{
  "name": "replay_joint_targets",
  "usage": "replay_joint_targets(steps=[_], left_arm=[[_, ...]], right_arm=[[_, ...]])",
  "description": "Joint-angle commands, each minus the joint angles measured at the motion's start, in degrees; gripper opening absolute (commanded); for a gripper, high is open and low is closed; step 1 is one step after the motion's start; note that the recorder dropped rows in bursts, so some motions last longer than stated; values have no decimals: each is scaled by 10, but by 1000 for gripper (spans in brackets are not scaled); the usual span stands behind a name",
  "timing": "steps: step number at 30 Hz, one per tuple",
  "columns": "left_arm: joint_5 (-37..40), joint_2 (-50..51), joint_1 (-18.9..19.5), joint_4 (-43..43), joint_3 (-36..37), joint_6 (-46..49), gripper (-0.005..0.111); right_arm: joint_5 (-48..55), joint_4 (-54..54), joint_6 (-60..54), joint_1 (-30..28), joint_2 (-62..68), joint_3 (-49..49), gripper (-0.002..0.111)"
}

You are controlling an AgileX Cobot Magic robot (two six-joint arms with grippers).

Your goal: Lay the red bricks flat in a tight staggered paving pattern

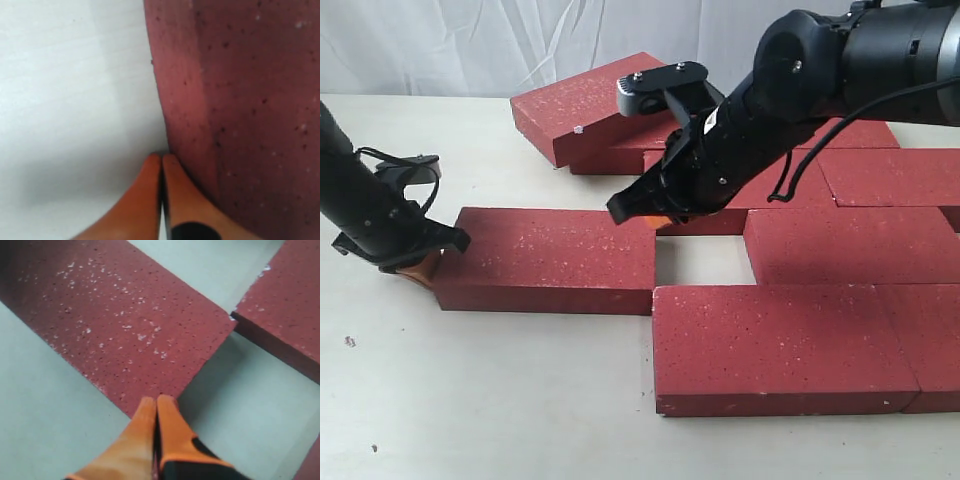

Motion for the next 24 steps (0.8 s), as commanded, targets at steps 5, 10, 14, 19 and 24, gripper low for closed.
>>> replay_joint_targets(steps=[5, 10, 14, 19, 24], left_arm=[[17, 8, -15, 19, 6, -7, 0], [11, 8, 3, 32, 6, -8, 0], [6, 8, 6, 38, 6, -8, 0], [7, 8, 6, 37, 6, -8, 0], [7, 8, 6, 38, 6, -8, 0]], right_arm=[[6, -3, 5, -14, -3, -2, -1], [15, -2, 5, -14, -3, -2, -1], [17, 30, 3, -12, -3, -2, -1], [28, 64, -47, 2, 10, 0, -1], [33, 64, -80, 36, 41, 0, -1]])
